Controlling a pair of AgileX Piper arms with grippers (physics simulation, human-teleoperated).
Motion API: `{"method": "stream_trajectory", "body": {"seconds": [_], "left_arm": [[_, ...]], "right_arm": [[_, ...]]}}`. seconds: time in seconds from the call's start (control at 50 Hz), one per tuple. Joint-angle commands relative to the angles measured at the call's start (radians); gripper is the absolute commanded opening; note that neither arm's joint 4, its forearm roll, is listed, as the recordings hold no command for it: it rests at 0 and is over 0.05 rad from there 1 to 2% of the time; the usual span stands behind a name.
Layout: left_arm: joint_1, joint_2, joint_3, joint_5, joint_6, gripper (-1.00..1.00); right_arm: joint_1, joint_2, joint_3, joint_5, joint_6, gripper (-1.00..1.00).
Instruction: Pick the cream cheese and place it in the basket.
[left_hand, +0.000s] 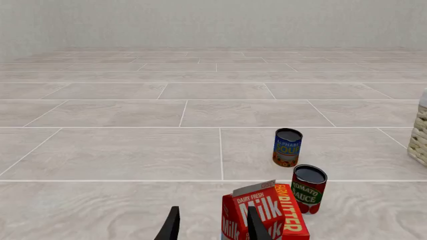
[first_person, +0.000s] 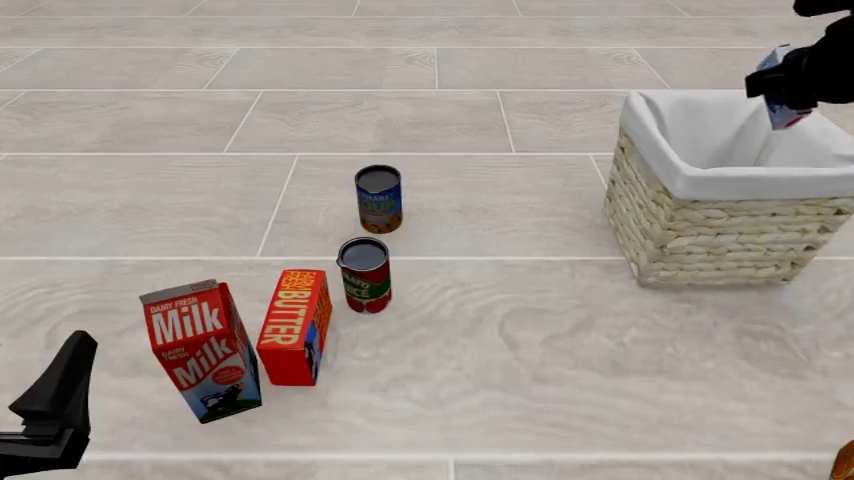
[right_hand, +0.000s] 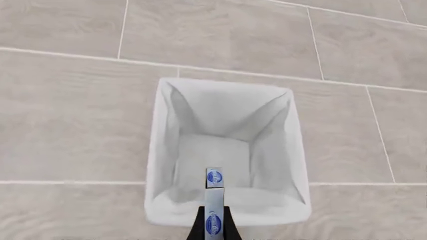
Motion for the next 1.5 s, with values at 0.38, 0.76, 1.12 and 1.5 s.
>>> {"method": "stream_trajectory", "body": {"seconds": [0.38,0.76,1.12,1.5], "left_arm": [[0.0,0.0,0.0,0.0,0.0,1.0],[0.0,0.0,0.0,0.0,0.0,1.0],[0.0,0.0,0.0,0.0,0.0,1.0],[0.0,0.0,0.0,0.0,0.0,1.0]], "right_arm": [[-0.028,0.171,-0.139,0.073,-0.1,-1.0],[-0.002,0.286,-0.337,0.214,-0.111,-1.0],[-0.025,0.37,-0.383,0.236,-0.166,-1.0],[-0.042,0.413,-0.391,0.218,-0.209,-1.0]]}}
